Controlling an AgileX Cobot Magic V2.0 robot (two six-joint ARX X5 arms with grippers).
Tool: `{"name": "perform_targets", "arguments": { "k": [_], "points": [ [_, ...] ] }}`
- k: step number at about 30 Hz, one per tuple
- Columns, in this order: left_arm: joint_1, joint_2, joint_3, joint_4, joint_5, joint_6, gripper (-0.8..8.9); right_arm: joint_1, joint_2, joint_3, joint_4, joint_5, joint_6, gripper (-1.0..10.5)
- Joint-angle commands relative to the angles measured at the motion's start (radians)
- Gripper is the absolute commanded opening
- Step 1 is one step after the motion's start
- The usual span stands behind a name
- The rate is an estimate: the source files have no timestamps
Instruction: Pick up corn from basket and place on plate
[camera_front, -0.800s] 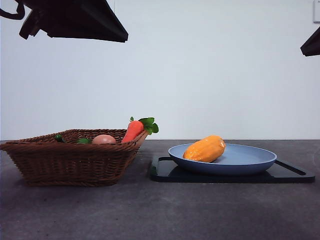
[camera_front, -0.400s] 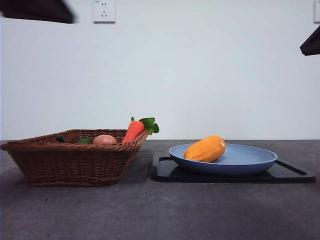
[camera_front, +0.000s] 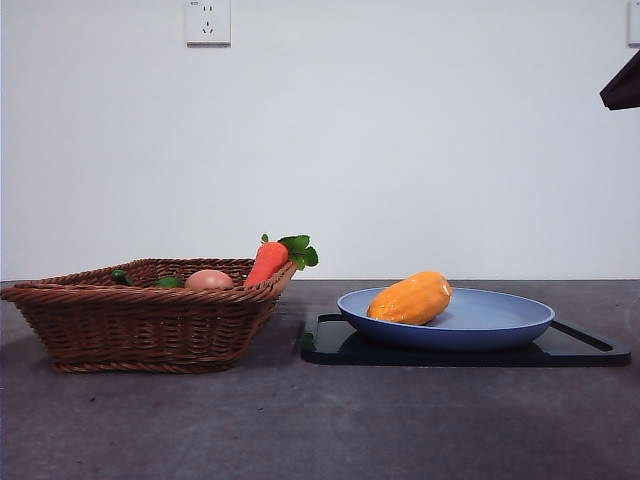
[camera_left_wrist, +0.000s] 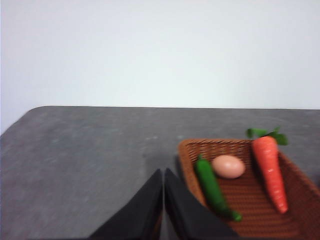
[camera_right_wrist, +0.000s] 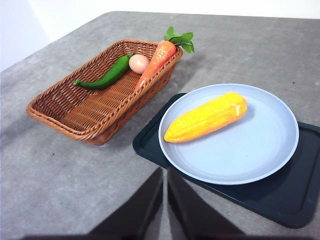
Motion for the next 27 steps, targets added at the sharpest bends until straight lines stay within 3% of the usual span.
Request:
{"name": "perform_targets", "arguments": {
  "k": [1, 12, 21, 27],
  "points": [
    [0.025, -0.057, -0.067, 0.006, 0.002, 0.012, 0.08, 0.005, 0.003, 0.003, 0.01, 0.003, 0.01, 0.0],
    [0.061, -0.187, -0.239, 0.002, 0.002, 0.005, 0.08, 0.005, 0.003, 0.003, 0.01, 0.003, 0.01, 0.0],
    [0.064, -0.275, -0.246, -0.193, 0.002, 0.005, 0.08, 0.005, 0.003, 0.003, 0.011, 0.003, 0.01, 0.0],
    [0.063, -0.275, -0.246, -0.2, 0.004, 0.004, 0.08, 0.005, 0.003, 0.003, 0.027, 0.003, 0.01, 0.0]
  ]
}}
